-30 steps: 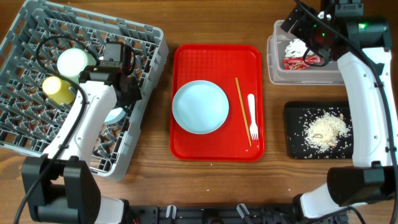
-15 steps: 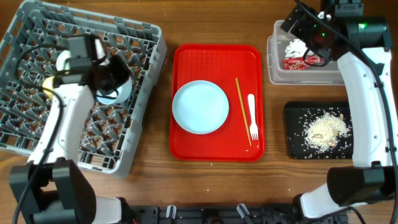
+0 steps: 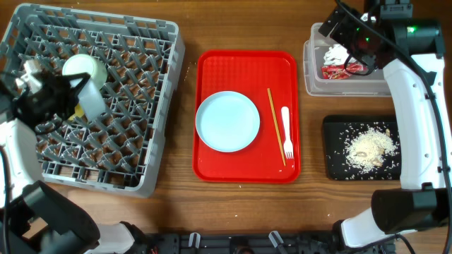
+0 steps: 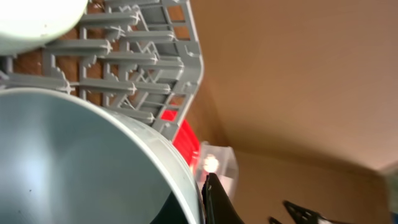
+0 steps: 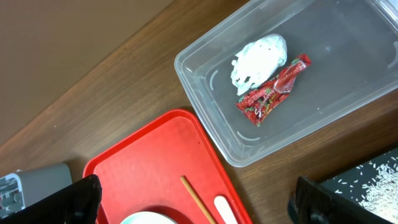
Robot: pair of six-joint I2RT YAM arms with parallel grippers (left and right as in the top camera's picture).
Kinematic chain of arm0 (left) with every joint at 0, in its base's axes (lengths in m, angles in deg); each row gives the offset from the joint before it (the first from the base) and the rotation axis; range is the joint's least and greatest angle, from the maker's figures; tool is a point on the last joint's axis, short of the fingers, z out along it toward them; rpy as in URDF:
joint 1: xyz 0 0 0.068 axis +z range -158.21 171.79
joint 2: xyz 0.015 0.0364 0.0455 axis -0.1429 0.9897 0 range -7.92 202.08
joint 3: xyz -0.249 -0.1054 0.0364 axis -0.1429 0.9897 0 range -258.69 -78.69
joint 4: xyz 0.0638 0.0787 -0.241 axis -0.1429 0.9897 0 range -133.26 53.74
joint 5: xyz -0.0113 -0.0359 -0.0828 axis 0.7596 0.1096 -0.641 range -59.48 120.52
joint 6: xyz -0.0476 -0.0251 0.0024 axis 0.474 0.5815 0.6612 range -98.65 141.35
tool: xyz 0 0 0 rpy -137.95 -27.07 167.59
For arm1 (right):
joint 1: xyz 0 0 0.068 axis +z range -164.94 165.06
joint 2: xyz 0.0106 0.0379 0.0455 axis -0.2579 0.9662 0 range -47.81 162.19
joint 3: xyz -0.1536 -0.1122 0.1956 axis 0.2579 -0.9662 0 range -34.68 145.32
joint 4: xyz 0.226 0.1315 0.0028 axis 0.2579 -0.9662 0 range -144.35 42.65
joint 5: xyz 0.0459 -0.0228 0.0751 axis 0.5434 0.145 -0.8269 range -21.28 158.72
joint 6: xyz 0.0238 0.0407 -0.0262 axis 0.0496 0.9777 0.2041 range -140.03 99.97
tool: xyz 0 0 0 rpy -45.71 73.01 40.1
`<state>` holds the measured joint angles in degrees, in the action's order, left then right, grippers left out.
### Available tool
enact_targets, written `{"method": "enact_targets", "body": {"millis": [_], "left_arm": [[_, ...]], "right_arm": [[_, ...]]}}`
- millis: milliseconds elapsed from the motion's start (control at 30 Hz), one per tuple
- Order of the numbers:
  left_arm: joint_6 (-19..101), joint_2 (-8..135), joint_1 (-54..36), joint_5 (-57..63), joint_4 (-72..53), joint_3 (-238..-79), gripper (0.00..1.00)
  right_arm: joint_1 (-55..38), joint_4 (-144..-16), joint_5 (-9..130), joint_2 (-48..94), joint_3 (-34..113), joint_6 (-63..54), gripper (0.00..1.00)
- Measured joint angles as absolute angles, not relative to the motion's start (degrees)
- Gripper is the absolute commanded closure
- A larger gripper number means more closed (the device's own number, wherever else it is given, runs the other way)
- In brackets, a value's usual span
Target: Sort waste into correct bins and load items into the dishwasher rack
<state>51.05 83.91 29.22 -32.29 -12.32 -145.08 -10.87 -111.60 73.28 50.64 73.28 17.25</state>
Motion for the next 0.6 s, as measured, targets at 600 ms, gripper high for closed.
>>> {"method": "enact_targets", "body": {"millis": [600], "left_arm": [[50.78, 83.91, 34.05, -47.96, -20.34, -134.24, 0.96]], "right_arm": [[-10.87, -111.6, 73.28, 50.64, 73.28, 17.25, 0.0]]}}
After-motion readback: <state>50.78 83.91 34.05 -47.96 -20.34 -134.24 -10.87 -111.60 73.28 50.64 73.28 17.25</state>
